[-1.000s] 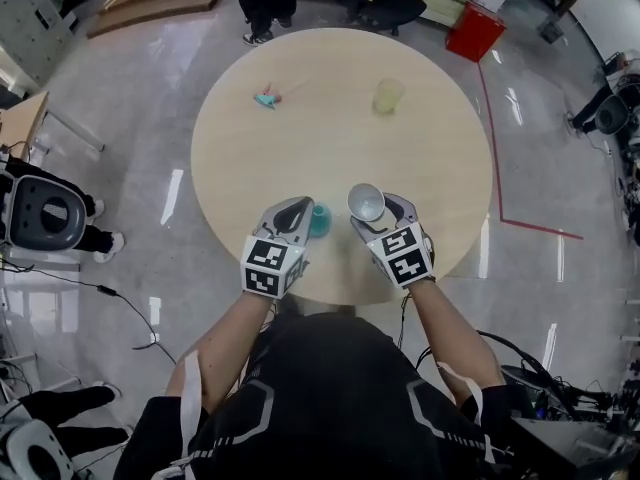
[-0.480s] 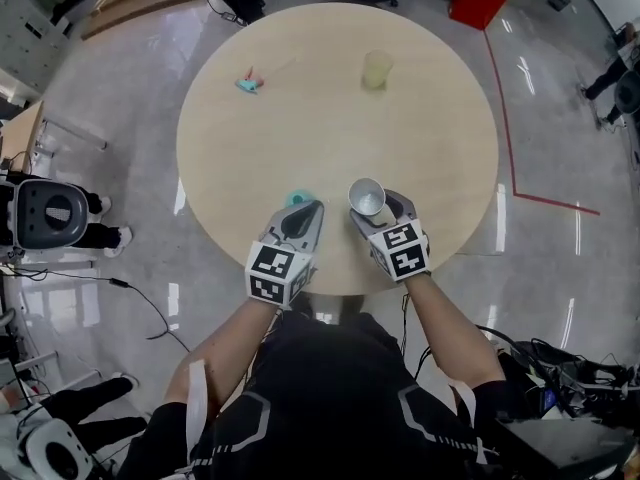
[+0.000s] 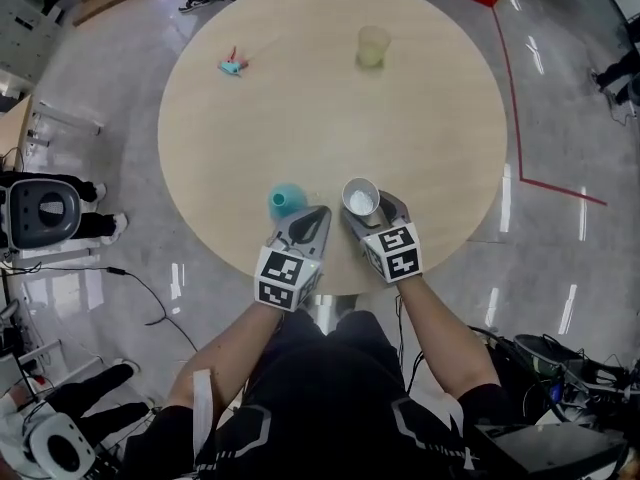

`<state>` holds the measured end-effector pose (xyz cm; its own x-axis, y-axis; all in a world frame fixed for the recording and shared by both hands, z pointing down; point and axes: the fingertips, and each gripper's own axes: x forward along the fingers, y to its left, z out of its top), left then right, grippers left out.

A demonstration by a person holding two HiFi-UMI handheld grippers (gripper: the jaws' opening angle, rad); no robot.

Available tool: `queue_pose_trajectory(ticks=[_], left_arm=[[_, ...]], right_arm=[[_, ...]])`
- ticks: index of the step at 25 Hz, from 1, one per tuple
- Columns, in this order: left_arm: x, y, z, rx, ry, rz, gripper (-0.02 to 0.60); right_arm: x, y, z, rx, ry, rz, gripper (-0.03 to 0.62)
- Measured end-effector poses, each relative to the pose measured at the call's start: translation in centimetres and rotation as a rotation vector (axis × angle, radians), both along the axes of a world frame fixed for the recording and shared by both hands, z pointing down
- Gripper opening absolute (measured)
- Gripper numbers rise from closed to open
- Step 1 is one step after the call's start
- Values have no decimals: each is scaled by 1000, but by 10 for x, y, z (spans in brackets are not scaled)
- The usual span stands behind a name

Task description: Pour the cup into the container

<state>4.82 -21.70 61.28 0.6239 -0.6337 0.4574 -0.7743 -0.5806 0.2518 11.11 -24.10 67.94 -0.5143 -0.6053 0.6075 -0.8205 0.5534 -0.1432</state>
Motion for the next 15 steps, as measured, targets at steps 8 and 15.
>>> queue_pose_trajectory(ticks=[8,15], left_arm=[[2,6,5,-12,3,13,-8],[2,10,1,-20,6,12,-8]], right_arm=[[4,5,15,-7,-70,47,296],[4,12,23,-49,-106,75,296]])
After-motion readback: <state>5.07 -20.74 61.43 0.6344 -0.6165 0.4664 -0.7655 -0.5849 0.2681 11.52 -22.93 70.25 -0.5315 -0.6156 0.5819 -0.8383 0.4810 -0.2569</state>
